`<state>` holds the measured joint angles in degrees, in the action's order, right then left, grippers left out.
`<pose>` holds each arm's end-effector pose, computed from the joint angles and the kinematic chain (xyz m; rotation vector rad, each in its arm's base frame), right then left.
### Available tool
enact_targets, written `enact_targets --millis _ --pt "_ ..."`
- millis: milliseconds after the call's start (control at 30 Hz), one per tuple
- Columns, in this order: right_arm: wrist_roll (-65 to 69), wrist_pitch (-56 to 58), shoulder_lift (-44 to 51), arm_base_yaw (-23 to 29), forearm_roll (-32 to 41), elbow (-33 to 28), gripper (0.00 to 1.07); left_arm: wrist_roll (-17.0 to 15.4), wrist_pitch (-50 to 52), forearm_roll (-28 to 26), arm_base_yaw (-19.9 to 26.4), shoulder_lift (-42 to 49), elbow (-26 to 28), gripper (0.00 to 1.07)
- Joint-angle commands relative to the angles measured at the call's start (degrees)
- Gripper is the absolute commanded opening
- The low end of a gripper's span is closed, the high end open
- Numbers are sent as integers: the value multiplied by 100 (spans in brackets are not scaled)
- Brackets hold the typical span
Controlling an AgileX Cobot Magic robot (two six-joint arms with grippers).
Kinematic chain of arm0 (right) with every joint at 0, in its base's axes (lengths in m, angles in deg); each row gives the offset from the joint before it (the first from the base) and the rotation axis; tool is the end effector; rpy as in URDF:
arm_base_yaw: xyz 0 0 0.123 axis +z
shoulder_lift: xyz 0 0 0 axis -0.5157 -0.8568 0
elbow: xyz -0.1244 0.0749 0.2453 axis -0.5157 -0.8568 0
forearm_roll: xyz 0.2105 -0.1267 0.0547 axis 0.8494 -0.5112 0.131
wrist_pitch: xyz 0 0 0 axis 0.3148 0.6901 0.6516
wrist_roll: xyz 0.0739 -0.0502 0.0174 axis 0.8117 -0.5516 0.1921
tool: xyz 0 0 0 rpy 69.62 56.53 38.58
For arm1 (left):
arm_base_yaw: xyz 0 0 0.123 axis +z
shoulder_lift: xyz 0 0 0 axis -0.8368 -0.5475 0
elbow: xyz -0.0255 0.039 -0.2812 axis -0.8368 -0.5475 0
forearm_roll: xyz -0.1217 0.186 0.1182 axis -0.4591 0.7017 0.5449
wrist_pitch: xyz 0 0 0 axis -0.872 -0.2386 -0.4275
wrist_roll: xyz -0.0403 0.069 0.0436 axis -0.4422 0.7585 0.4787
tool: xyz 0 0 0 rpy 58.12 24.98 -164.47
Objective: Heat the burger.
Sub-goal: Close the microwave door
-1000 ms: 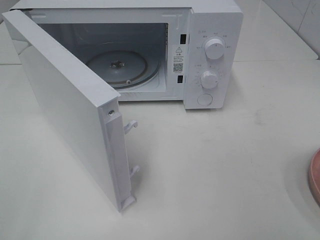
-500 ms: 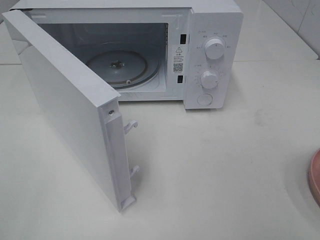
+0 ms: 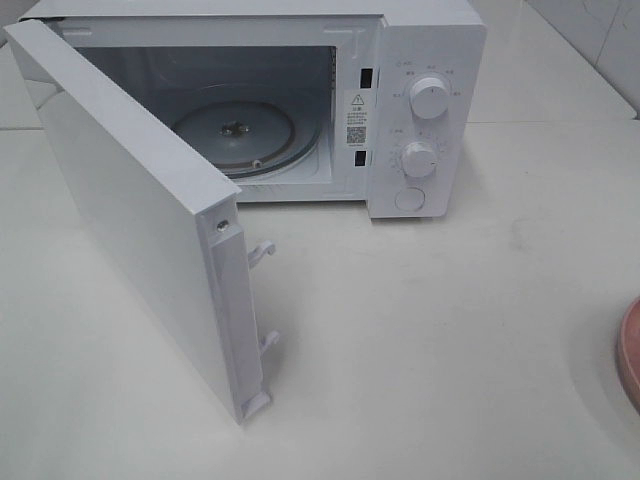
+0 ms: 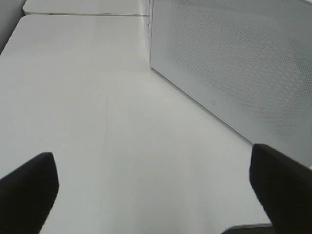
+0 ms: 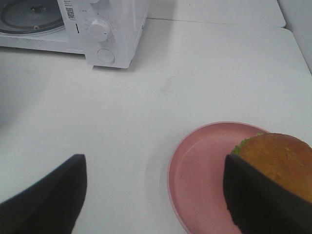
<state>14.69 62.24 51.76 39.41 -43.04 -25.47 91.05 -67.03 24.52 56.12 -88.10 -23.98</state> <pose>-0.0028 -0.0031 0.2820 -0.0601 1.9848 0.1095 -0.0088 -0.0085 0.2807 0.0454 2.0396 -0.1195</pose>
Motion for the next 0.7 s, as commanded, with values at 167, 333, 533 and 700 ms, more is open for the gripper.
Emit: enact_targets --millis 167,333,533,700 --pt "-46 -40 172 -34 11 -11 75 -17 63 -23 11 29 -6 100" --pt "-46 -40 172 -34 11 -11 75 -40 63 6 11 29 -6 100" --pt "-46 -40 172 -34 11 -11 75 -40 74 6 11 29 -6 100" --pt "-46 -40 172 -34 11 -11 75 -46 258 -40 11 29 155 95"
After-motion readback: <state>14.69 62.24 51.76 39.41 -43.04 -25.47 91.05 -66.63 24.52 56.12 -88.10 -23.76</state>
